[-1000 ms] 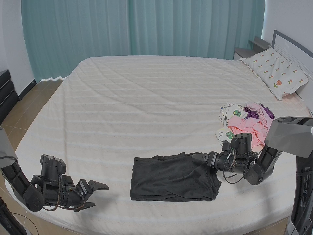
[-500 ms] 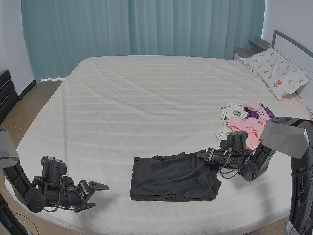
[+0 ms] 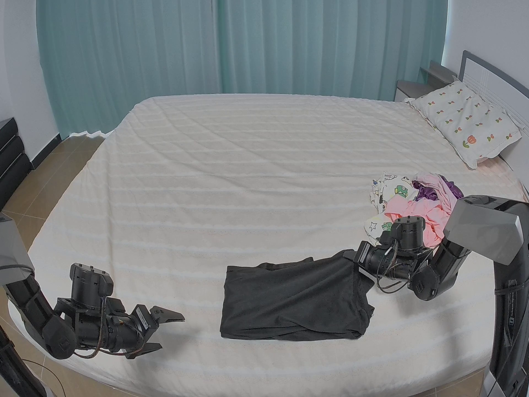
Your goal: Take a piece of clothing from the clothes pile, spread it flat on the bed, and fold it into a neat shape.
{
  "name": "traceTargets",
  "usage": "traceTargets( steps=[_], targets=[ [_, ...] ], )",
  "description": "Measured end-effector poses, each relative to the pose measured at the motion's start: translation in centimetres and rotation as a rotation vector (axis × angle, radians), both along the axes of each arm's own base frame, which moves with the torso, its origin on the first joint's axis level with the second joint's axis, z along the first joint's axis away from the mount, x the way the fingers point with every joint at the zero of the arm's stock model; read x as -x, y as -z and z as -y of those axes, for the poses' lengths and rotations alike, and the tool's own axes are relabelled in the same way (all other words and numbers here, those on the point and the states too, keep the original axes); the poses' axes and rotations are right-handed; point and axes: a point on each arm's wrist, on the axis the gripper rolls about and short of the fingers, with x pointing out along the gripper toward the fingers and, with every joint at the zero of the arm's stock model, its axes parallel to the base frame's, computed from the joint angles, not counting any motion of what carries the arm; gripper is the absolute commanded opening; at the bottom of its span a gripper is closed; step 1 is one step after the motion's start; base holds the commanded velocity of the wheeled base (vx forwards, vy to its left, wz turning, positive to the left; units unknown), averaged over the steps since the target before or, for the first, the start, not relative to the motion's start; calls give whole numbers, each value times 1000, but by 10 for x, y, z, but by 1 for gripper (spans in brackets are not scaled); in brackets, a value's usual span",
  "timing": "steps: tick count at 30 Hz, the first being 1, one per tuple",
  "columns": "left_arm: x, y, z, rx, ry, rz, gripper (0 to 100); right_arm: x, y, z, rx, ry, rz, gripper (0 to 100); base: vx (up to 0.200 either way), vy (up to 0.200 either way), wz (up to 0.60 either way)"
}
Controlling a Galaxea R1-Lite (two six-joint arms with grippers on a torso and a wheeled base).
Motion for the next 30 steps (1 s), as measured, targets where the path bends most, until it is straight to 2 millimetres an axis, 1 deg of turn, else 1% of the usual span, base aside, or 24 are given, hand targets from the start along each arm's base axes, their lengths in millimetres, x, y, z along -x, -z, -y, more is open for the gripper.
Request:
traceTargets(
  steps=[8,9,17,21,26,27,28,30],
  targets=[
    [0,0,0,-1,0,-1,100,-13,4,0,-19,17,9,0,0,0,0],
    [0,0,0,0,0,-1,100,-14,5,0,-20,18,9,100,0,0,0],
    [0,1,0,0,-1,-4,100,-21,9,6,-28,39,14,100,0,0,0],
    [0,1,0,0,-2,-6,100,-18,6,12,-31,54,9,100,0,0,0],
    [0,1,0,0,-1,-7,100,6,0,18,-19,52,-31,100,0,0,0],
    [-1,1,0,0,-2,-6,100,12,-2,20,-17,51,-37,100,0,0,0],
    [-1,1,0,0,-1,-6,100,23,-5,21,-14,46,-43,100,0,0,0],
    [-1,1,0,0,-2,-6,100,33,-9,21,-13,37,-46,100,0,0,0]
  ],
)
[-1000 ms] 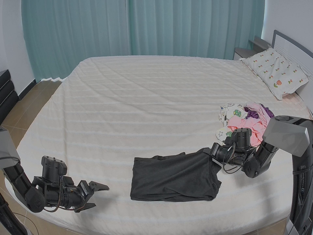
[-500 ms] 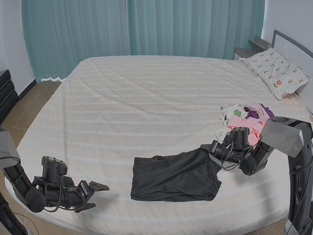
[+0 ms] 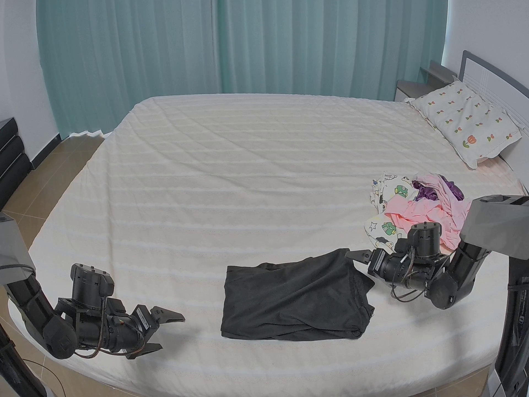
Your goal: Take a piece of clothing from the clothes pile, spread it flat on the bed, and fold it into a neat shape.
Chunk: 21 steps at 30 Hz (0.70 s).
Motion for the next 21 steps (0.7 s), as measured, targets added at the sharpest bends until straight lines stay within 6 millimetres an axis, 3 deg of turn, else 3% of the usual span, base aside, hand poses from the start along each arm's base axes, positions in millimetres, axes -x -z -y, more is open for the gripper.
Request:
traceTargets(
  steps=[9,21],
  targets=[
    [0,0,0,0,0,0,100,54,-12,-22,20,-117,-28,100,0,0,0],
    [0,0,0,0,0,0,100,73,-1,-37,106,-226,-35,100,0,0,0]
  ],
)
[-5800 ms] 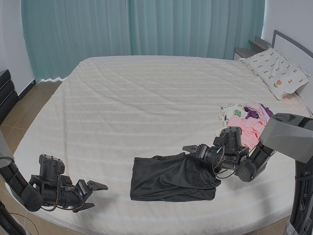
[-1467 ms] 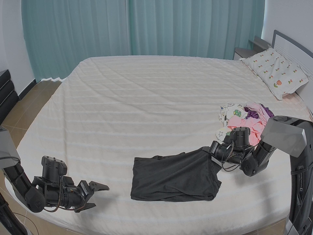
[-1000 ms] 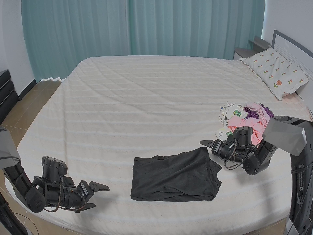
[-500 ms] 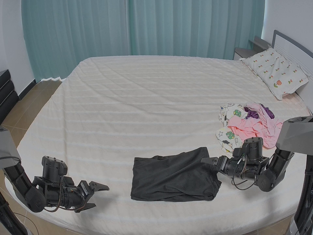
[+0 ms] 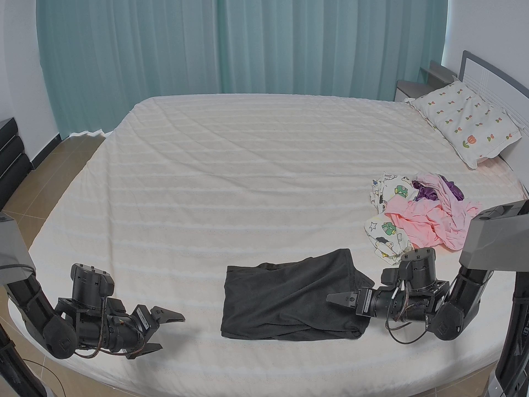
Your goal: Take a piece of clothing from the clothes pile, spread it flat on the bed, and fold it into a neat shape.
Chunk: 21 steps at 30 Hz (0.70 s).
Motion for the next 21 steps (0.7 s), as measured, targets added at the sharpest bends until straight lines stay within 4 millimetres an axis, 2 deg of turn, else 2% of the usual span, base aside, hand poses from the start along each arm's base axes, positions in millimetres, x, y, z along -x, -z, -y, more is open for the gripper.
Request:
traceTargets(
  steps=[9,21],
  targets=[
    [0,0,0,0,-1,0,100,9,8,5,39,-14,-27,100,0,0,0],
    [0,0,0,0,-1,0,100,6,16,2,40,-22,-28,100,0,0,0]
  ],
)
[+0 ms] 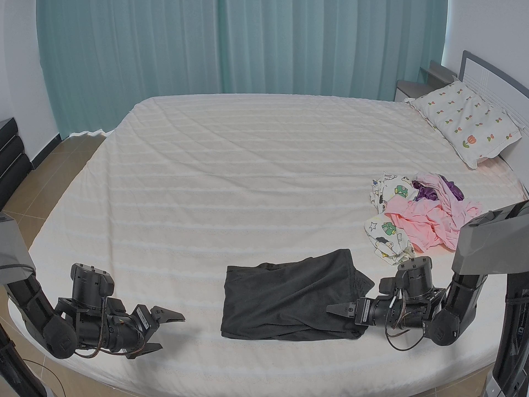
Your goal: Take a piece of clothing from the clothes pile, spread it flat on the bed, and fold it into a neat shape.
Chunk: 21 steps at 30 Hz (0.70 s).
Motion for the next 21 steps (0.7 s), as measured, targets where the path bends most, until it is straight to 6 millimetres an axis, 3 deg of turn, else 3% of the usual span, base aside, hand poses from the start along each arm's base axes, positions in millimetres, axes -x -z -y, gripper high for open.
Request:
traceTargets(
  steps=[1,8,21],
  targets=[
    [0,0,0,0,0,0,100,0,1,-1,2,-2,-3,0,0,0,0],
    [0,0,0,1,0,0,100,5,5,3,12,3,-23,0,0,0,0],
    [0,0,0,1,0,0,100,20,5,30,13,23,-20,0,0,0,0]
  ],
)
